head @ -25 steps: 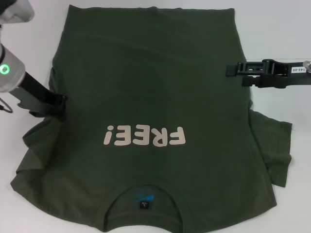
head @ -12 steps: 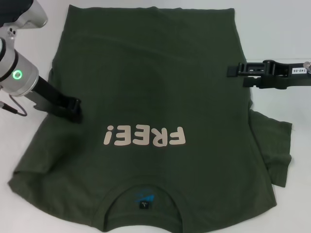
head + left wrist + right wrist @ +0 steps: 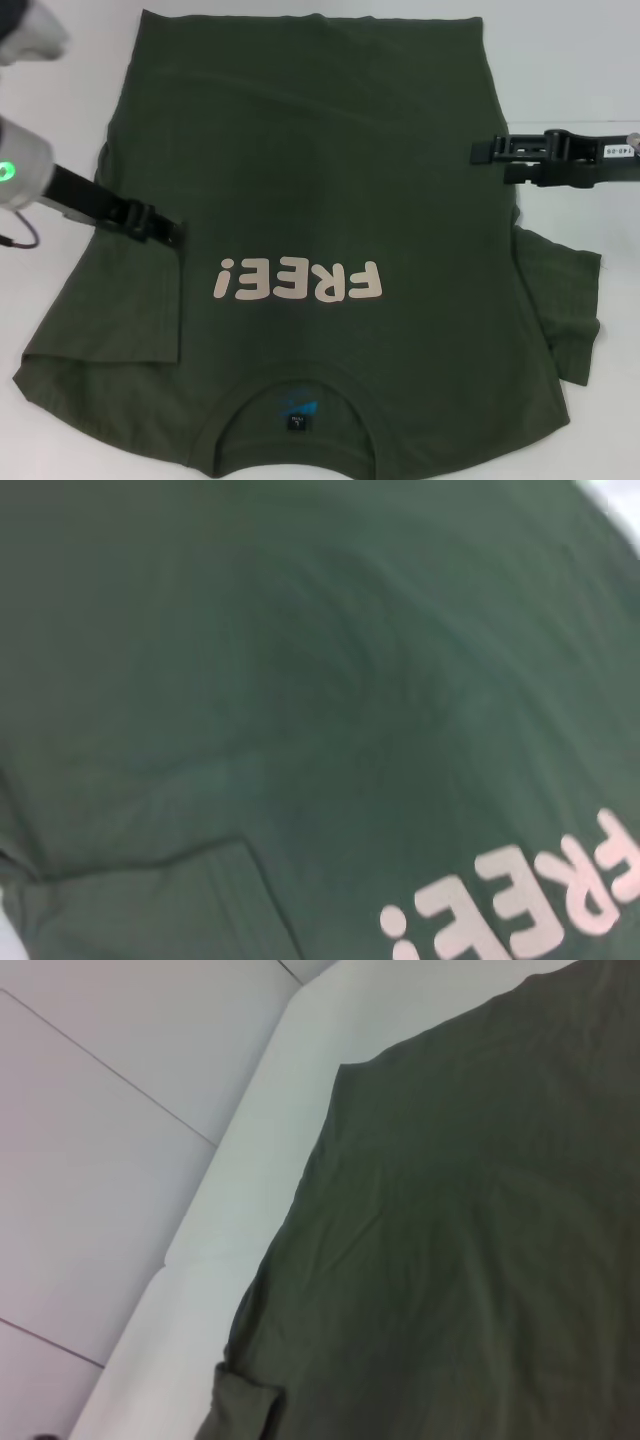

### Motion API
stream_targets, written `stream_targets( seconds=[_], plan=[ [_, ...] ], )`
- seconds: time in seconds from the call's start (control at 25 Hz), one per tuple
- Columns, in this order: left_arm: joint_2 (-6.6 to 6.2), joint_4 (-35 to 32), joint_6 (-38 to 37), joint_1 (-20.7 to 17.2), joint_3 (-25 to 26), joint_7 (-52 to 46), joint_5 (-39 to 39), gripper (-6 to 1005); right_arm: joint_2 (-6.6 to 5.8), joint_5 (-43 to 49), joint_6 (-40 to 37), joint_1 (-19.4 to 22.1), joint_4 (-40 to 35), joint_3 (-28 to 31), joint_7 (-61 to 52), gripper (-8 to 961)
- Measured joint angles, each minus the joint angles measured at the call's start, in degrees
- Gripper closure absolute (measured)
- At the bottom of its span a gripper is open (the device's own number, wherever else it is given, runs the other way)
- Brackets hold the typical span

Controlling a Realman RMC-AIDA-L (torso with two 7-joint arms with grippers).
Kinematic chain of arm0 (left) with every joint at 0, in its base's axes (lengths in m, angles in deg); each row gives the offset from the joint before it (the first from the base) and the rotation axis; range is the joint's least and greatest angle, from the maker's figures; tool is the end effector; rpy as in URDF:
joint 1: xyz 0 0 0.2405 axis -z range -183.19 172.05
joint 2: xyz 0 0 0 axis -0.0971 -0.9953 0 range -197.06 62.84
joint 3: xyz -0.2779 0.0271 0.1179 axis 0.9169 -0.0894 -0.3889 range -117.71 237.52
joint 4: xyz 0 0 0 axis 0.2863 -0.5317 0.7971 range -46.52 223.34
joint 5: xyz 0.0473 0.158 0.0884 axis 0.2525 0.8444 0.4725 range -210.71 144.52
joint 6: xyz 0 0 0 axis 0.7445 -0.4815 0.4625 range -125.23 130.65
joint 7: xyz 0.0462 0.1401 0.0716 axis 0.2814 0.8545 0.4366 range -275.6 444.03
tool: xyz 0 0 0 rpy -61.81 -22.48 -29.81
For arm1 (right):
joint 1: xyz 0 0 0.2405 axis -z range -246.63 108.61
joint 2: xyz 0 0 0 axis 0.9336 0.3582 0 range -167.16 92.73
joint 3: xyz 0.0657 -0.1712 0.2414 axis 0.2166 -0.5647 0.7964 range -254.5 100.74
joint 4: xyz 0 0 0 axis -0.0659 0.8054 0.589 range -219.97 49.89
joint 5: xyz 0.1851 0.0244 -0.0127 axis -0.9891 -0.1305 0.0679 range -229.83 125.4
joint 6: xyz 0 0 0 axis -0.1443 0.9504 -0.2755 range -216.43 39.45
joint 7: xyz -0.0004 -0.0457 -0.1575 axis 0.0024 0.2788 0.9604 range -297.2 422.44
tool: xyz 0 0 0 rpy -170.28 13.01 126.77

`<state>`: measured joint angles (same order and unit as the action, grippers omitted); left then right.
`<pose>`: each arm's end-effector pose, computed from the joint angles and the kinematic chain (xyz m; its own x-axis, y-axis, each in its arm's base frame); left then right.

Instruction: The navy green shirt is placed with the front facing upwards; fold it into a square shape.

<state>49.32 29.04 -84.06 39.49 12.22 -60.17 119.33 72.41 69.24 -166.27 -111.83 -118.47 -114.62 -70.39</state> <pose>-0.2505 0.4228 0.0126 0.5253 0.8419 0.1232 0.7972 -0.4363 -0.4173 0.2635 0.4353 0.0212 0.2699 -0.8219 -0.5017 -0.9441 -0.3283 0.0300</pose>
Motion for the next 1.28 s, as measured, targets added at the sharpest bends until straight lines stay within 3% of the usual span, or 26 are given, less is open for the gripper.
stream_targets(
  seconds=[0.12,0.24,0.4,0.48,0.56,0.88,1.12,1.28],
  plan=[
    [0.74,-4.57,-0.95,-4.75,2.59,6.14,-5.7,567,-0.25,0.43,-0.49,0.27,-0.11,-0.03,0.02,15],
    [2.46,-7.4,-1.86,-11.3,4.04,20.84,-13.61,536,-0.98,0.6,-1.41,0.65,-0.02,0.13,-0.41,15],
    [7.3,-10.51,1.84,-21.68,3.35,41.43,-21.51,517,-1.42,0.62,-2.53,1.02,-0.29,0.22,-0.69,15],
    [7.95,-10.51,3.88,-24.83,1.3,45.09,-24.02,517,-1.51,0.64,-2.63,1.11,-0.64,0.11,-0.68,15],
    [7.77,-9.69,4.39,-26.85,0.09,45.59,-27.66,518,-1.74,0.62,-2.64,1.19,-0.67,0.21,-0.63,16],
    [7.41,-4.12,-1.17,-26.8,3.65,41.48,-33.31,357,-3.59,1.27,-5.46,2.57,-0.93,-1.51,1.5,16],
    [7.11,0.9,-1.84,-24.65,8.87,36.33,-34.17,298,-6.57,1.59,-13.94,8.11,-5.08,-0.92,-2.25,16],
    [7.18,3.66,-0.97,-23.5,11.21,36.38,-34.28,298,-7.1,3.44,-14.64,10.15,-5.76,-0.73,-5.32,16]
  ],
)
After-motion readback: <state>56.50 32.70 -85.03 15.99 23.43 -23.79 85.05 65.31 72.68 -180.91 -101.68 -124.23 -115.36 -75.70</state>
